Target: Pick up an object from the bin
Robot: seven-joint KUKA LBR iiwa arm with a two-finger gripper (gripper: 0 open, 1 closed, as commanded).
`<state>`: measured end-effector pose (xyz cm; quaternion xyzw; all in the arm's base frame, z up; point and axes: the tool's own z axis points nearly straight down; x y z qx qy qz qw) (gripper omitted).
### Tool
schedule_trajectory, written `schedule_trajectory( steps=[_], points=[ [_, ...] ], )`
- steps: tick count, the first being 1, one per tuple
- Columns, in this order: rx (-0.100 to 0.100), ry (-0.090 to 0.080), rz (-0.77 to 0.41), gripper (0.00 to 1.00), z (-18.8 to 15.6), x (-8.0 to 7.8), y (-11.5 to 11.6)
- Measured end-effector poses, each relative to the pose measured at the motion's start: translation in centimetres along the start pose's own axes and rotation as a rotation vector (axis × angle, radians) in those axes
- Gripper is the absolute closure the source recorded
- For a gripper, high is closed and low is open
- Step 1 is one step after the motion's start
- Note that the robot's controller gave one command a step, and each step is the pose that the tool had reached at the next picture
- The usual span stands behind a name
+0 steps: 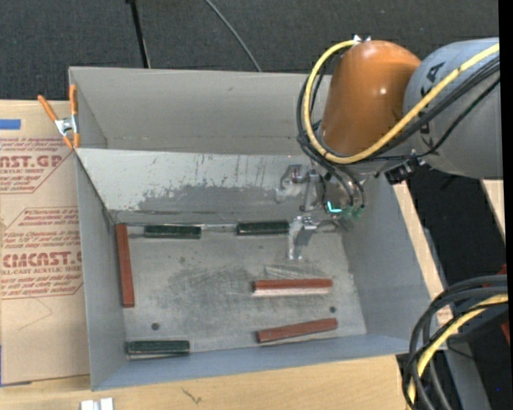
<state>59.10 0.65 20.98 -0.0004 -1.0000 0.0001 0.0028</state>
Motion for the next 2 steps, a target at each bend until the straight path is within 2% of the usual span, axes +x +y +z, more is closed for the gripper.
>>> schedule_trajectory(
  steps=[1,2],
  points=[
    [0.000,-0.008,0.000,0.00,-0.5,-0.2,0.0],
    [0.000,-0.014,-0.043,0.00,4.5,1.9,-0.2]
  ],
)
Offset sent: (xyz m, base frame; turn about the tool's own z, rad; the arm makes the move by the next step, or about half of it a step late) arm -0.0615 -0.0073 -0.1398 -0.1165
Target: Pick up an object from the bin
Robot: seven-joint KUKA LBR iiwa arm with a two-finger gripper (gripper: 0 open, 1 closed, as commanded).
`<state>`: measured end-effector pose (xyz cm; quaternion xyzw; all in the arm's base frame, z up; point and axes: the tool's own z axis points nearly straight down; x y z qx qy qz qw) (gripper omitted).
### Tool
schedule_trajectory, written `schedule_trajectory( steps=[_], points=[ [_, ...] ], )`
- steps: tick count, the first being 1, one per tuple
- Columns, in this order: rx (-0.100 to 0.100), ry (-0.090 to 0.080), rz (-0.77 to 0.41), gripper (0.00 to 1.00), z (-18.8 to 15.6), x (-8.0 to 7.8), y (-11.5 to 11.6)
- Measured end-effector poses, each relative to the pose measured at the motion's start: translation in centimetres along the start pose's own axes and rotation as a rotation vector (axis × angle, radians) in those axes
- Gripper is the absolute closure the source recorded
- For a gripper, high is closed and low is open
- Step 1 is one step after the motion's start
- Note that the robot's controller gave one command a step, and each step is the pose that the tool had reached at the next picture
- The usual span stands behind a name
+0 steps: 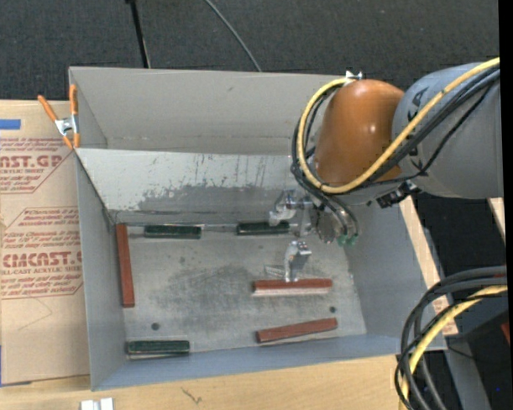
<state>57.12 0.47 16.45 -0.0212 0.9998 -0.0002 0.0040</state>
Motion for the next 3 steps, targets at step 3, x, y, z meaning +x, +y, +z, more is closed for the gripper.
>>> schedule_trajectory(
  steps=[3],
  points=[
    [-0.002,0.004,-0.280,1.00,-5.7,0.7,-0.8]
  ],
)
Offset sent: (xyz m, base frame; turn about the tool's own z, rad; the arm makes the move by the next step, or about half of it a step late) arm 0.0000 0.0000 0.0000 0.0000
